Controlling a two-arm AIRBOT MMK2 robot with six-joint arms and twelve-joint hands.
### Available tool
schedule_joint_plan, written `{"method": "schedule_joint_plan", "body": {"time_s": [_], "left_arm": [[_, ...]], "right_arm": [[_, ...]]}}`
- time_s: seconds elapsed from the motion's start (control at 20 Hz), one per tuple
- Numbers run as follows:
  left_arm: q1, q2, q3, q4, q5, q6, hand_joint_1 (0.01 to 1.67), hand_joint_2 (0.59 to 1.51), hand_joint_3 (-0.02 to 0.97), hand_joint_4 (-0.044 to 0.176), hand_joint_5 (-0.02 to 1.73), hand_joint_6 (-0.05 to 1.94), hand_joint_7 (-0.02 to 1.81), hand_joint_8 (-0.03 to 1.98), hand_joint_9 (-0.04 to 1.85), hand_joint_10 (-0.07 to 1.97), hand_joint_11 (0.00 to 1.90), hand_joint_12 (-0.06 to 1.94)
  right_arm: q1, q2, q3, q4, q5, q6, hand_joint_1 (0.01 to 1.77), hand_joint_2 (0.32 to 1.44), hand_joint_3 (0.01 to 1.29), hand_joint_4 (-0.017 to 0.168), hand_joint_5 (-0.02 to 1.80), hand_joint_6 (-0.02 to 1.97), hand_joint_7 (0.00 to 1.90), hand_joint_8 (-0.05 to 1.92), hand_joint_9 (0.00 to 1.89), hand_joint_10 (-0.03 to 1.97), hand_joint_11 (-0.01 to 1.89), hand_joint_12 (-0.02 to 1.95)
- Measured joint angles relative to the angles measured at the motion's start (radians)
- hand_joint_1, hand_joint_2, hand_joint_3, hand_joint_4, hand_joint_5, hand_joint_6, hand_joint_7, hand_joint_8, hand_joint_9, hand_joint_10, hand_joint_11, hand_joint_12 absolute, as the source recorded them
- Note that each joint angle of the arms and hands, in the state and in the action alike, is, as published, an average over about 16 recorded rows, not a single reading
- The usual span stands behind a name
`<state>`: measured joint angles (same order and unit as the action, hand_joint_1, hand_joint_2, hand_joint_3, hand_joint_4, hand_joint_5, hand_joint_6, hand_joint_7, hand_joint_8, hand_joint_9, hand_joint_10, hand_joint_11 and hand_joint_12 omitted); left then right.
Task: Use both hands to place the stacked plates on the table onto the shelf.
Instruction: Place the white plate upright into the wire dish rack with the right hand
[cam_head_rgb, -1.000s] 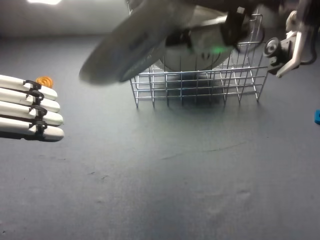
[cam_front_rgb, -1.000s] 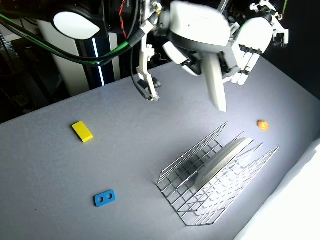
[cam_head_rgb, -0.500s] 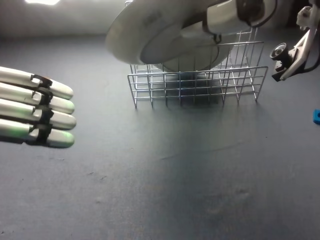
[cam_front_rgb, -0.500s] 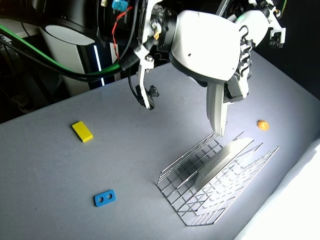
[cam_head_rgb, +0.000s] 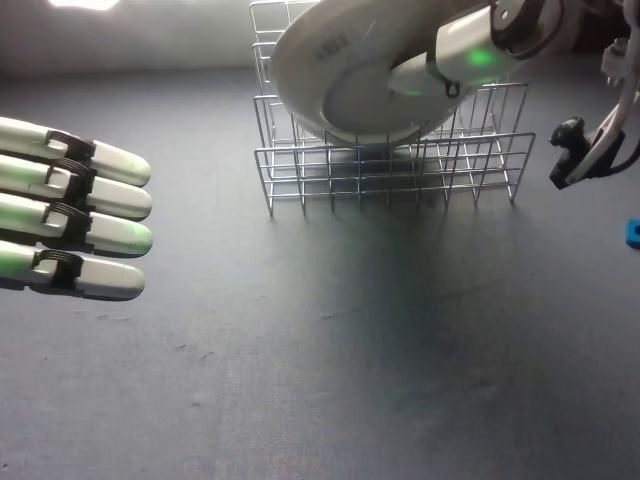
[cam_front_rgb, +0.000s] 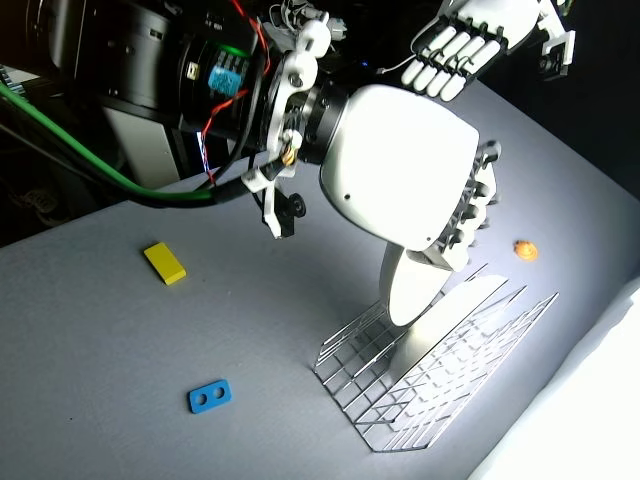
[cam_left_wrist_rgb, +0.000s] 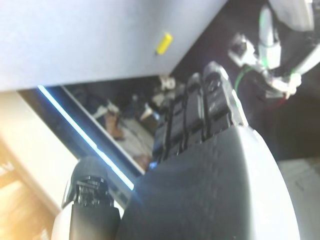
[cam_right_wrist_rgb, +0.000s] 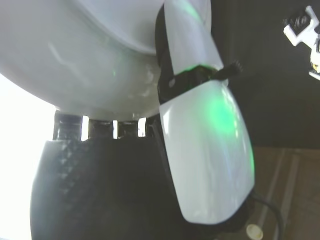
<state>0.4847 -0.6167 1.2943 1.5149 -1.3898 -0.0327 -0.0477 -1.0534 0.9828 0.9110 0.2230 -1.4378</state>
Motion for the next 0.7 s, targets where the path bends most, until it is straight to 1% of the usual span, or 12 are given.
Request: {"method": "schedule_joint_plan", "body": {"time_s": [0.25, 0.5, 0.6, 0.7], "left_arm": [[-0.024, 0.009, -0.012, -0.015, -0.017, -0.014, 0.02, 1.212, 0.016, -0.002, 0.09, 0.02, 0.08, 0.01, 0.07, 0.02, 0.02, 0.16], [-0.032, 0.018, -0.026, -0.028, -0.037, -0.074, 0.02, 1.212, 0.016, -0.002, 0.09, 0.02, 0.09, 0.01, 0.08, 0.02, 0.02, 0.2], [-0.031, 0.021, -0.033, -0.038, -0.043, -0.088, 0.02, 1.212, 0.016, -0.002, 0.09, 0.02, 0.09, 0.01, 0.09, 0.02, 0.02, 0.21], [-0.027, 0.025, -0.045, -0.054, -0.045, -0.091, 0.02, 1.212, 0.016, -0.002, 0.09, 0.02, 0.1, 0.01, 0.09, 0.02, 0.02, 0.2]], "right_arm": [[-0.016, -0.02, 0.032, 0.048, -0.014, 0.001, 1.35, 1.05, 0.01, -0.003, 0.81, 1.16, 0.89, 1.12, 0.9, 1.23, 0.81, 1.39], [-0.035, -0.051, 0.073, 0.084, -0.023, 0.001, 1.35, 1.05, 0.01, -0.003, 0.8, 1.15, 0.89, 1.1, 0.91, 1.21, 0.82, 1.37], [-0.043, -0.065, 0.091, 0.096, -0.026, 0.0, 1.35, 1.05, 0.01, -0.004, 0.8, 1.14, 0.9, 1.1, 0.91, 1.21, 0.83, 1.37], [-0.053, -0.078, 0.108, 0.107, -0.029, 0.0, 1.35, 1.05, 0.01, -0.005, 0.8, 1.14, 0.89, 1.1, 0.91, 1.21, 0.83, 1.36]]}}
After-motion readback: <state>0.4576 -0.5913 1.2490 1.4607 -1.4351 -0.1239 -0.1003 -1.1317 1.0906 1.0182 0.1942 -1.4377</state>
